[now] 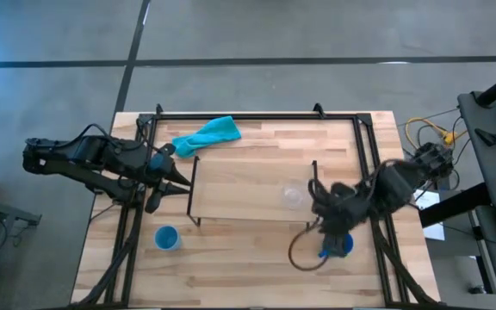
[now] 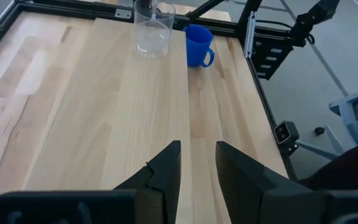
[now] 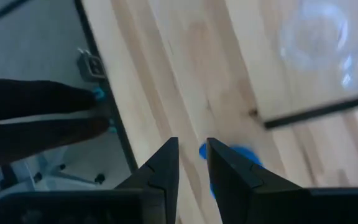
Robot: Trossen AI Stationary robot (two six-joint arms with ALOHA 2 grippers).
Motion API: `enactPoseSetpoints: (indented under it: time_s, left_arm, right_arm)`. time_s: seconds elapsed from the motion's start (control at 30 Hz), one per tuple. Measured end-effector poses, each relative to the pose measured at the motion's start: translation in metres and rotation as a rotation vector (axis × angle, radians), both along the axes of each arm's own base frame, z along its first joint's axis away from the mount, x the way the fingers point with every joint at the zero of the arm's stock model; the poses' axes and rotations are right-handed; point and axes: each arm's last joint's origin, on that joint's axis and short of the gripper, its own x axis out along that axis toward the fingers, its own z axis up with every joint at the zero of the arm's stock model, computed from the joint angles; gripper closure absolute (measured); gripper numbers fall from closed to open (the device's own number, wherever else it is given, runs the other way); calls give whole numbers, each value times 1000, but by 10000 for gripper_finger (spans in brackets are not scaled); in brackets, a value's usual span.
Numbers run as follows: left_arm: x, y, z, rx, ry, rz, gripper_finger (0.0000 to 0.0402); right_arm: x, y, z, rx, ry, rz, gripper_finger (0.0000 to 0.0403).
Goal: Stack small to large cups/mugs on shelf
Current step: Put the blue cup on the shelf
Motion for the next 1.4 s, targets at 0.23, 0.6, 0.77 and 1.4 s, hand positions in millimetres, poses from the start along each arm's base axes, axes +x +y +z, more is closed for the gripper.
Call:
enactPoseSetpoints:
  time_s: [0.23, 0.6, 0.77, 1.4]
  left_arm:
    - [0, 0, 0, 4, -3, -3, 315]
    - [0, 0, 0, 5, -3, -2, 315]
    - [0, 0, 0, 4, -6, -2, 315]
    - [-1, 0, 1, -6, -6, -19, 315]
  right_arm:
    - [0, 25, -46, -27, 167, -144, 326]
    - [13, 47, -89, -18, 336, -434, 326]
    - [16, 53, -108, -13, 446, -503, 326]
    - [10, 56, -145, -27, 622, -605, 326]
